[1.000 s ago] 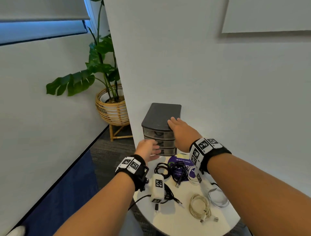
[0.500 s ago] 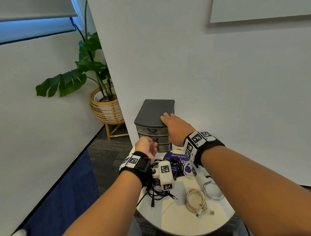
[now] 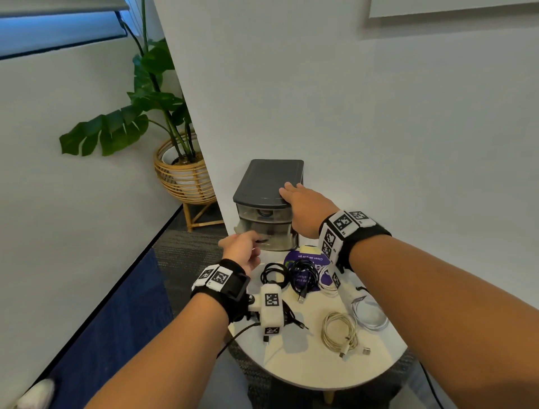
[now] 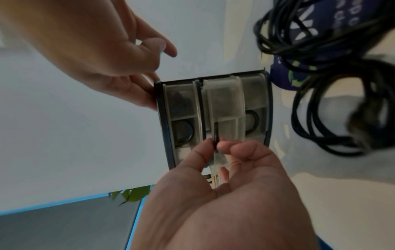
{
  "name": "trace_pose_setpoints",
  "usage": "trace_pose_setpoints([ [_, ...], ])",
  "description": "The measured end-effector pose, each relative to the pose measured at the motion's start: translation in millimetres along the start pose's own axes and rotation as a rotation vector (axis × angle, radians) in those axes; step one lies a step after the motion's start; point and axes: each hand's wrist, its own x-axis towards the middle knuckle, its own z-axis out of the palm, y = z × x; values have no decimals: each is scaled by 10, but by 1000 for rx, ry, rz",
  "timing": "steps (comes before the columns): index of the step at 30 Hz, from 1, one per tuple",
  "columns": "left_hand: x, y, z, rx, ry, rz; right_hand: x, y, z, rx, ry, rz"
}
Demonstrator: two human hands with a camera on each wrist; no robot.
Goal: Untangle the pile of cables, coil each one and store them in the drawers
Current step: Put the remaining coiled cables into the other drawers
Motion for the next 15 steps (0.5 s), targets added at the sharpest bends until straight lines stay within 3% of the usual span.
trace_pose_setpoints([
  [9, -295, -101, -374, 163, 0, -42, -36, -44, -58, -28, -6, 18],
  [12, -231, 2, -404, 158, 83, -4, -44, -64, -55, -25, 11, 22],
  [15, -131, 21, -425, 212, 62, 67, -66, -65, -60, -19, 14, 30],
])
